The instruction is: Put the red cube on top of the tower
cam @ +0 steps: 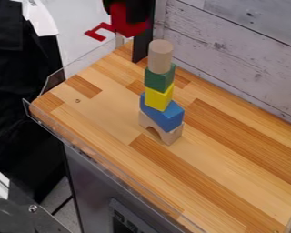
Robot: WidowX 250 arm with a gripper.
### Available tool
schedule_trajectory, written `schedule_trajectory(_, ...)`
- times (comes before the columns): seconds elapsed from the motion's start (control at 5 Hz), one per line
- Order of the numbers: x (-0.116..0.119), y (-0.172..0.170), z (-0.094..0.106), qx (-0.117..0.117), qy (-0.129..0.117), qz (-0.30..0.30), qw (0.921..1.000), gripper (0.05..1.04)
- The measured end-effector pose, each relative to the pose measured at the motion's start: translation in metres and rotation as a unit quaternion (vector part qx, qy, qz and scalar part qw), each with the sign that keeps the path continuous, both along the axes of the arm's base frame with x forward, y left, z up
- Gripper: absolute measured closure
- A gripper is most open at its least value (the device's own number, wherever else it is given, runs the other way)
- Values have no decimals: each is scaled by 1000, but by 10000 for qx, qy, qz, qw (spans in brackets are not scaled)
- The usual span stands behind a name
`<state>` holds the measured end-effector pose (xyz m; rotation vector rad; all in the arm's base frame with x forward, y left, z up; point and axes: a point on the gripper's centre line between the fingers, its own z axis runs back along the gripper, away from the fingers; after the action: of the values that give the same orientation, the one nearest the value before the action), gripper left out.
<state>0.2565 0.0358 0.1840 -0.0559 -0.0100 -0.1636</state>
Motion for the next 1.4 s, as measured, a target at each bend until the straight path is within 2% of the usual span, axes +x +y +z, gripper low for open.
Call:
schedule_trajectory(0.2, 9, -5, -10, 50, 141, -4, 9999, 533)
schedule_trajectory(0.4, 16, -9, -13, 123, 149, 42, 9998, 533)
schedule_trajectory(0.6, 21, -11, -13, 134, 137, 57, 9998, 533)
schedule_trajectory(0.8, 27, -13, -6, 93, -1, 156, 9998, 533)
schedule_trajectory(1.0, 28, -17, -4, 54, 7, 174, 9998, 533)
schedule_trajectory(1.2, 30, -23, -9, -4, 73, 134, 9999, 534)
schedule_trajectory(1.4, 23, -22, -17, 31, 262, 166, 9995, 533)
